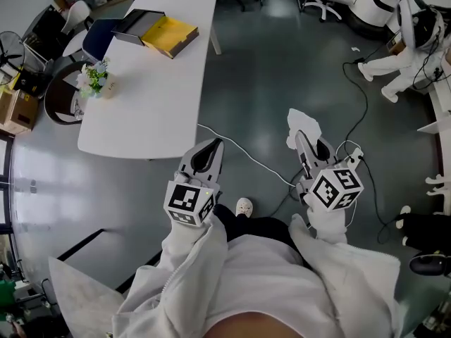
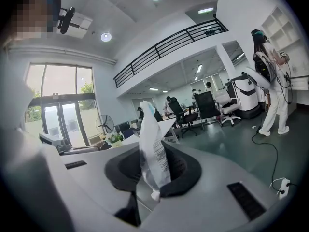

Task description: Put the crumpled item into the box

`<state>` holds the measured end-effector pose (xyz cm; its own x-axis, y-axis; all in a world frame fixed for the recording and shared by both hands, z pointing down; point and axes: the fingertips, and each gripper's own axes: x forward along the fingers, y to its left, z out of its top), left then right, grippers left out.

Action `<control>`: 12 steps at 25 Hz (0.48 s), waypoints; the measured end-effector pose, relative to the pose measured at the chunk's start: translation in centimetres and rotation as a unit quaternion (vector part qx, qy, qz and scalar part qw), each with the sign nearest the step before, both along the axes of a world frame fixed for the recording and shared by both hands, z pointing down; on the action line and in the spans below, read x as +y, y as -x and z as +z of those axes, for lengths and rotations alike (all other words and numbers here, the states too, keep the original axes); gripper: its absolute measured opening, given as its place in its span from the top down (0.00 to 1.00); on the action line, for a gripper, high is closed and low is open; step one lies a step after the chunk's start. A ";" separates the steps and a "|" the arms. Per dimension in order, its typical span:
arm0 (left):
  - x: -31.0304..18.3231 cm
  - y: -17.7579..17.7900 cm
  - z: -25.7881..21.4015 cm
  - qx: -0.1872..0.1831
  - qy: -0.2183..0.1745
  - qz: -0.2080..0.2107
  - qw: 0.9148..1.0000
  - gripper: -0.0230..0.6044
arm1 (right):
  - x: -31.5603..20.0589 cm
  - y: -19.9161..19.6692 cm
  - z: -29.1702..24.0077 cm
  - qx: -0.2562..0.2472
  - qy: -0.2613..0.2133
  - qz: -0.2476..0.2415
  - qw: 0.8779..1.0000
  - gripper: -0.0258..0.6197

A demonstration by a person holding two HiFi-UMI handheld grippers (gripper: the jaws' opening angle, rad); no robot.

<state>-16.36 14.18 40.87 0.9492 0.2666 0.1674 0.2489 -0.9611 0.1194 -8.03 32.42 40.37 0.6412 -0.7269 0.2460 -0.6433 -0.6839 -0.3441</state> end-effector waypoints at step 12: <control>0.7 -0.7 1.7 -0.013 0.022 0.013 1.000 0.93 | -0.2 -0.2 1.3 -0.020 0.000 0.007 1.000 0.85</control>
<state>-15.70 14.84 42.57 0.9373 0.2981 0.1804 0.2692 -0.9483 0.1683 -7.83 32.20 41.65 0.6403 -0.7184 0.2717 -0.6201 -0.6923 -0.3691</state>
